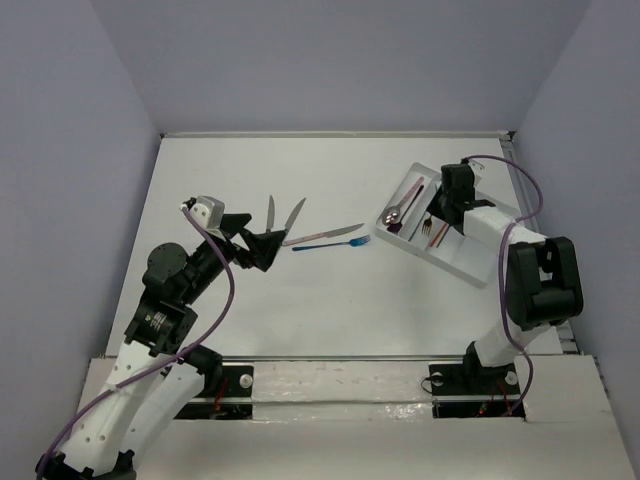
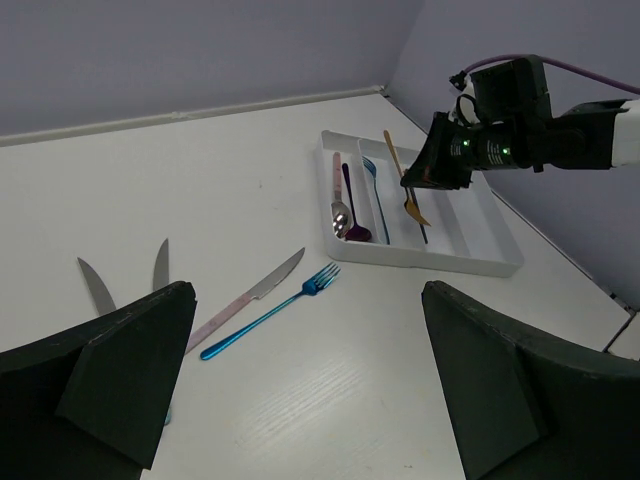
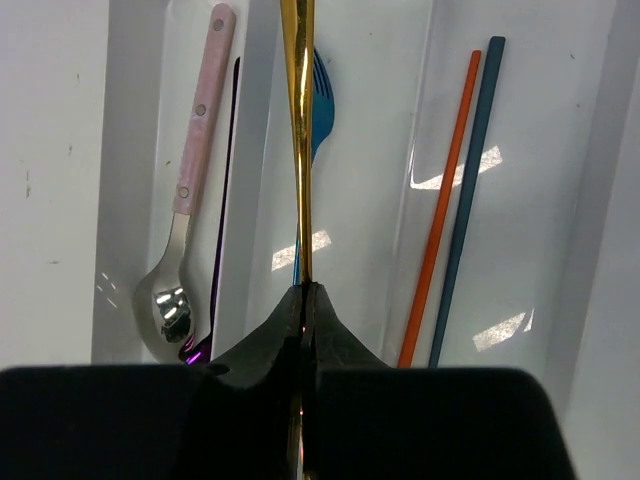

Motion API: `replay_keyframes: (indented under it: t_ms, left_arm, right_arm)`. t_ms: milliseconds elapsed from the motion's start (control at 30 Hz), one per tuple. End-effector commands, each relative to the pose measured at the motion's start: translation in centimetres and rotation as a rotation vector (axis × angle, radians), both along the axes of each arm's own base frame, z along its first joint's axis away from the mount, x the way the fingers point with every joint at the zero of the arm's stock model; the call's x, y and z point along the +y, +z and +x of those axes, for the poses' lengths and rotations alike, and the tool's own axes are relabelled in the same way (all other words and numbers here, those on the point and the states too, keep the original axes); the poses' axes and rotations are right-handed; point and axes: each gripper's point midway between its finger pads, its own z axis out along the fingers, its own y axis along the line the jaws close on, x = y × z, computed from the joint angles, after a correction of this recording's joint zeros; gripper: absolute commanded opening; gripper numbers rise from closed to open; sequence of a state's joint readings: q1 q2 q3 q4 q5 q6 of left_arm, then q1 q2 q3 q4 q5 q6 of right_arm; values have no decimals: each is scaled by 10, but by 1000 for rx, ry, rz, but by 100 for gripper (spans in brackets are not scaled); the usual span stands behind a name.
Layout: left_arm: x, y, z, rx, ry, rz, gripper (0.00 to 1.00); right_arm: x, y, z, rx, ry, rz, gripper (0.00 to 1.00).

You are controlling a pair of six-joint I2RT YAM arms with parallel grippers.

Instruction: Sort the eating utensils into containers

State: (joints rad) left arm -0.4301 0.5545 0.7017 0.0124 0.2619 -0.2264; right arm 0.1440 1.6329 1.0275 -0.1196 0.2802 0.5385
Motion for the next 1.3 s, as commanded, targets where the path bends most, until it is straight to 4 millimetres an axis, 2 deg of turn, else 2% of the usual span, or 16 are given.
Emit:
replay_keyframes:
  t_ms: [0,133,167,367,400,433,500,533,600,633,700,767,833,867,900,1267]
  left_arm:
    - [1,23,2,-63,6,-31,99]
    - [1,23,2,-60,8,-30,99]
    - [1,23,2,-60,8,-30,99]
    - [1,23,2,-61,5,-30,99]
    - [1,23,2,-61,5,-30,99]
    - [1,23,2,-61,6,-30,99]
    - [1,22,2,-59,6,-29,99]
    - [1,22,2,-60,6,-30,99]
    - [0,22,2,-57,5,-28,99]
    - [0,22,3,-59,3,-29,99]
    - [0,22,3,-58,3,-30,99]
    - [0,21,3,-57,3,-28,99]
    - [-1,21,3,-56,0,-27,99]
    - [0,21,3,-56,2,-27,99]
    - [0,20,3,-55,2,-27,99]
    - [0,22,2,-62,2,-30,99]
  right_arm:
    - [11,29,31,-114,30,43,11]
    - [11,24,30,-105,31,43,33]
    - [11,24,29,-103,36,37,44]
    - [26,47,23,-151,127,60,52]
    - [36,52,20,-164,162,63,52]
    - [62,55,11,-172,255,76,52]
    - [97,53,-3,-153,358,82,52]
    - [131,47,-17,-125,447,75,52]
    - [159,38,-31,-91,512,72,51]
    - [183,30,-44,-73,568,76,51]
    - [205,27,-53,-70,612,86,51]
    - [225,22,-54,-73,653,76,41]
    - [241,15,-57,-43,710,67,13]
    - [251,14,-59,-36,740,64,3]
    - [260,11,-56,-35,765,50,0]
    - [318,-28,-52,55,877,18,0]
